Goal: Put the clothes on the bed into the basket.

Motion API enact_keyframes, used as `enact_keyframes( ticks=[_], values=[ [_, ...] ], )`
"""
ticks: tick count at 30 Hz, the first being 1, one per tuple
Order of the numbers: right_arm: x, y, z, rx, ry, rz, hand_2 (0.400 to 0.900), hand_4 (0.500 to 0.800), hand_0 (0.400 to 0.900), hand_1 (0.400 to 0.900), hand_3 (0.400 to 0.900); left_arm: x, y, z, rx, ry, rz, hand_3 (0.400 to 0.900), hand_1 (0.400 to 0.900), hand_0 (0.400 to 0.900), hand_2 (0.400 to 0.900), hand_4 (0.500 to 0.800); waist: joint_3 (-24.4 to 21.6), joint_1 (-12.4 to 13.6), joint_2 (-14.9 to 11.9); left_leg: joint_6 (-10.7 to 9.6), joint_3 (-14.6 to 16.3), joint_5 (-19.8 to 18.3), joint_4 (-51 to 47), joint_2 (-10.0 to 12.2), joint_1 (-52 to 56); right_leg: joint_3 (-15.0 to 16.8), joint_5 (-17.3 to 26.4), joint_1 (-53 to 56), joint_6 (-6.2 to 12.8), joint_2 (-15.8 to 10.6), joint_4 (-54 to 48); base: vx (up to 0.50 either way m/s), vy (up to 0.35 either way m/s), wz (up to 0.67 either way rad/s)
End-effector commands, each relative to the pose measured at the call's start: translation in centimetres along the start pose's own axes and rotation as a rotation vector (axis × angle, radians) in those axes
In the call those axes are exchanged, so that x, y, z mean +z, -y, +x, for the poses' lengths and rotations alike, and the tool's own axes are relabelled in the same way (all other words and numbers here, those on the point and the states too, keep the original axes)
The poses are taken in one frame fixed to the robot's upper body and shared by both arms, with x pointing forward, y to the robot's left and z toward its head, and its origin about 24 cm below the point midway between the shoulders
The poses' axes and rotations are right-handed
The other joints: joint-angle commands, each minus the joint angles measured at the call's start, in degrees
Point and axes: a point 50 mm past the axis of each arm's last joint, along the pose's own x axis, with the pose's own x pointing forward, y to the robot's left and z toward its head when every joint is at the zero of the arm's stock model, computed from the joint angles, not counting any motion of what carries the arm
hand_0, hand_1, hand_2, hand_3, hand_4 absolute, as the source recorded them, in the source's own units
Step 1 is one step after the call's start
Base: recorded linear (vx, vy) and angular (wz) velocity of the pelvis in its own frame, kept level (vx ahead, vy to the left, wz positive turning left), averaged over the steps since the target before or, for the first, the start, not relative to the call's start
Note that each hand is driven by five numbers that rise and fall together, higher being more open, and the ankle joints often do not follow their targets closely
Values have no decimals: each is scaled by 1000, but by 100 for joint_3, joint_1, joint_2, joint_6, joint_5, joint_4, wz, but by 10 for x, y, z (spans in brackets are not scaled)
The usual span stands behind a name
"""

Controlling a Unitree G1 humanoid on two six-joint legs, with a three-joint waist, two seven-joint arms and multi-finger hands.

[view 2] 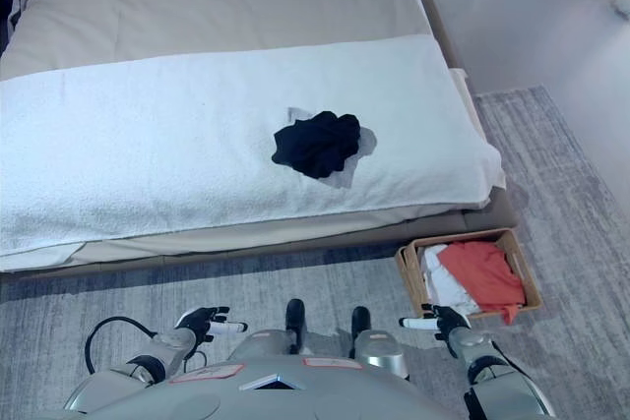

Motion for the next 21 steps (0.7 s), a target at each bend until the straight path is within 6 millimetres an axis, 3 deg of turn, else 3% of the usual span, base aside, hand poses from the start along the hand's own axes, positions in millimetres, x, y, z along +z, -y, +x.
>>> enact_keyframes(
  ticks=[1,12,16,21],
  values=[
    [1,7,0,-18,-10,-56,900,800,900,900,900,7,-14,1,50,-6,15,900,900,900,900,800,109,66,-134,-69,140,-640,32,-2,328,68,-405,150,229,-145,22,14,-11,3],
    [5,6,0,-19,3,-53,900,800,900,900,900,9,-17,1,62,0,19,900,900,900,900,800,135,54,-138,-81,101,-647,32,35,362,44,-517,155,190,-99,167,2,-8,1],
    [11,8,0,-24,20,-59,900,800,900,900,900,13,-22,0,78,7,10,900,900,900,900,800,217,57,-123,-99,18,-616,86,121,332,93,-732,-34,77,-7,594,-13,-86,13],
    [9,12,-1,-36,23,-53,900,800,900,900,900,13,-21,0,72,11,-3,900,900,900,900,800,384,41,-176,-185,-168,-843,1146,12,-131,188,-893,-73,-107,133,754,-10,-149,27]
  ],
)
